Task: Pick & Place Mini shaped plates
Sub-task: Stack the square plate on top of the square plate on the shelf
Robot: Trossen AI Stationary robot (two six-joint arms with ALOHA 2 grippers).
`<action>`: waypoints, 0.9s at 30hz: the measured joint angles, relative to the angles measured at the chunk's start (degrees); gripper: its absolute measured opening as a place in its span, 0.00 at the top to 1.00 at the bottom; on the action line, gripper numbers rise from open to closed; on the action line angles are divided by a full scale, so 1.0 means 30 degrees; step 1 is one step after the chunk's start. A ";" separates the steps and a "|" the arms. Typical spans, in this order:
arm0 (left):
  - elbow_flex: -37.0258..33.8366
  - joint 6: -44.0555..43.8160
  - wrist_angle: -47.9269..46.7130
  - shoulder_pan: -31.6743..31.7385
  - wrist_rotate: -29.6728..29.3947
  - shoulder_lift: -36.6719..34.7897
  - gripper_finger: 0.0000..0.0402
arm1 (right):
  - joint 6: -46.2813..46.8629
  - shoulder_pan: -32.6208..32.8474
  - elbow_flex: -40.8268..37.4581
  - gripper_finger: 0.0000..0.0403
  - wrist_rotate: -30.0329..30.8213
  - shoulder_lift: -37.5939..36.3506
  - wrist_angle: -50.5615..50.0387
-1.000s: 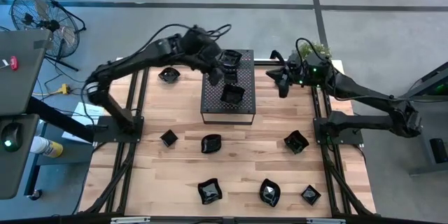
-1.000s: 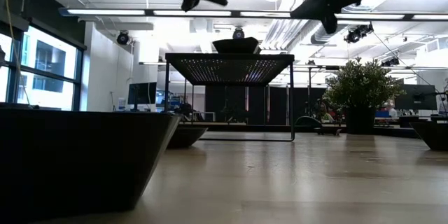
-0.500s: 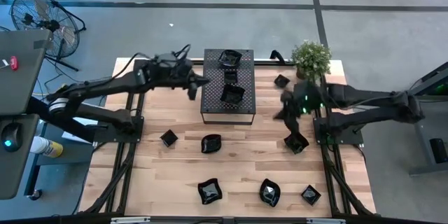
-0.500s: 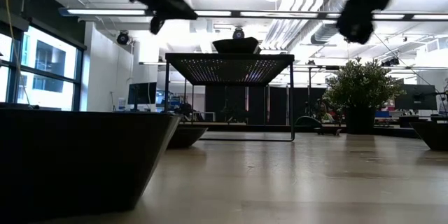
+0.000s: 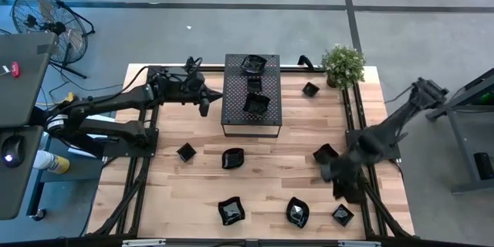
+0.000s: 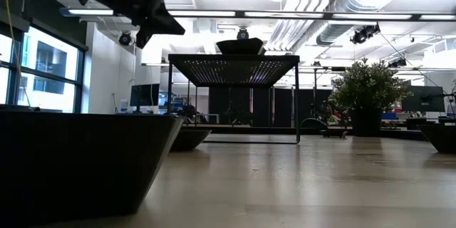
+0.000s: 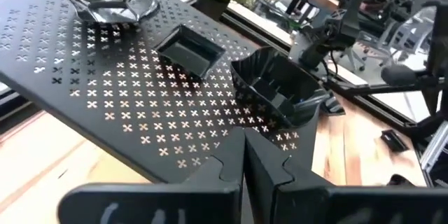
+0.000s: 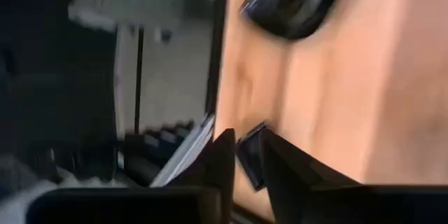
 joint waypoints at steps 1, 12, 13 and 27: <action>-0.0004 0.0017 -0.0001 0.0000 0.0036 -0.0009 1.00 | -0.0108 0.0641 0.0000 0.81 -0.0003 0.0565 0.0436; -0.0004 0.0023 -0.0581 -0.0007 0.0074 -0.0009 1.00 | -0.4169 0.2738 0.0000 0.72 0.0224 0.7037 0.2424; -0.0004 0.0023 -0.0594 -0.0007 0.0074 -0.0009 1.00 | -0.4519 0.2738 0.0000 0.72 0.0388 0.7462 0.2416; -0.0004 -0.0115 -0.1498 -0.0015 0.0592 -0.0009 1.00 | -0.7542 0.2740 0.0000 0.84 -0.1039 1.0482 0.2452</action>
